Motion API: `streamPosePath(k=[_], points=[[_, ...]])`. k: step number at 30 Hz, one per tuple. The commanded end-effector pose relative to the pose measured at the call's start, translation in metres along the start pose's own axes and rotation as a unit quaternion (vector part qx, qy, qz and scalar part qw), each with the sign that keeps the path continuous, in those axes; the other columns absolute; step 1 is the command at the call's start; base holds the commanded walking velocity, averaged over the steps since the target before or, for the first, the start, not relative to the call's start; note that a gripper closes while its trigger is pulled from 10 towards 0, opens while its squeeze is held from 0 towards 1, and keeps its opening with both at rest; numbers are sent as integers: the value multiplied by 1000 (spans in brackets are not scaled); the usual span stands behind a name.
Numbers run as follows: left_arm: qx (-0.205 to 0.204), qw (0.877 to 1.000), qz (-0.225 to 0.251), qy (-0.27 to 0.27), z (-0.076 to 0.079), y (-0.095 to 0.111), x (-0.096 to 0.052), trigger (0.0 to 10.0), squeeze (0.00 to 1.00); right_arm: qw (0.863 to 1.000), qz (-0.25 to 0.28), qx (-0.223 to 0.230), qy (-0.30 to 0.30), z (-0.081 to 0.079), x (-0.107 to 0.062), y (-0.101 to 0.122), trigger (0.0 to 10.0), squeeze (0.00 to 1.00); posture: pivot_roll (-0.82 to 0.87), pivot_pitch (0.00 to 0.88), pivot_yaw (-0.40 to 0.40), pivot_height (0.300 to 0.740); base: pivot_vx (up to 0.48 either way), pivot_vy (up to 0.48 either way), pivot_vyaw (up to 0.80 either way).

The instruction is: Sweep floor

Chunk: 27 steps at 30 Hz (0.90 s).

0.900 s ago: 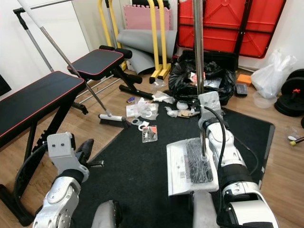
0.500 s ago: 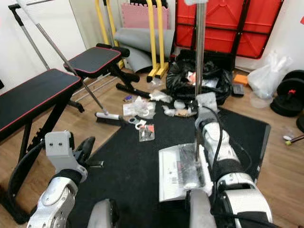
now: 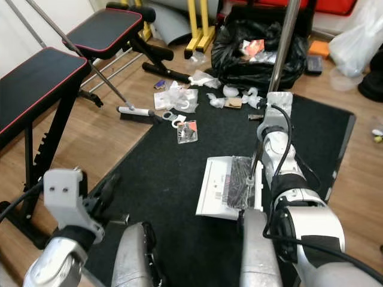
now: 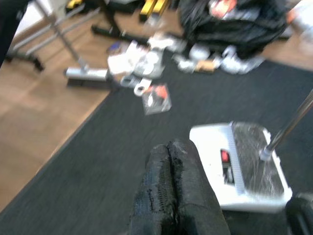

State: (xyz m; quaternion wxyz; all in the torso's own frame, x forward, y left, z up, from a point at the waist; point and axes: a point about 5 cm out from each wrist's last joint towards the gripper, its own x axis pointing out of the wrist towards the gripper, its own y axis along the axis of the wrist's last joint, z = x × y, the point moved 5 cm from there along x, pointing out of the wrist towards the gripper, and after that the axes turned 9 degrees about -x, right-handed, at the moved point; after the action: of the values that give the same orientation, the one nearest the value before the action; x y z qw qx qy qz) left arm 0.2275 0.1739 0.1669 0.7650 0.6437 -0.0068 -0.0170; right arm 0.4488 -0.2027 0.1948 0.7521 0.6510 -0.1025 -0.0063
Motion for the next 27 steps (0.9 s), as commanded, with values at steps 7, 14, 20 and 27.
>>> streamPosePath(k=[7,14,20,27], points=[[3,1000,-26,8,1,6,-25,10000,0,994,96,14,-41,10,12,57,10000,0,187,393,58,525,0,0,0],[1,999,-32,6,5,10,-34,10000,0,990,120,5,-70,19,14,72,10000,494,197,418,61,525,0,0,0],[-1,999,-33,4,8,11,-36,10000,0,988,126,-2,-86,24,14,74,10000,1000,191,419,47,525,0,0,0],[-5,999,-32,5,11,11,-34,10000,0,991,106,-11,-79,24,8,52,10000,1000,171,407,31,525,0,0,0]])
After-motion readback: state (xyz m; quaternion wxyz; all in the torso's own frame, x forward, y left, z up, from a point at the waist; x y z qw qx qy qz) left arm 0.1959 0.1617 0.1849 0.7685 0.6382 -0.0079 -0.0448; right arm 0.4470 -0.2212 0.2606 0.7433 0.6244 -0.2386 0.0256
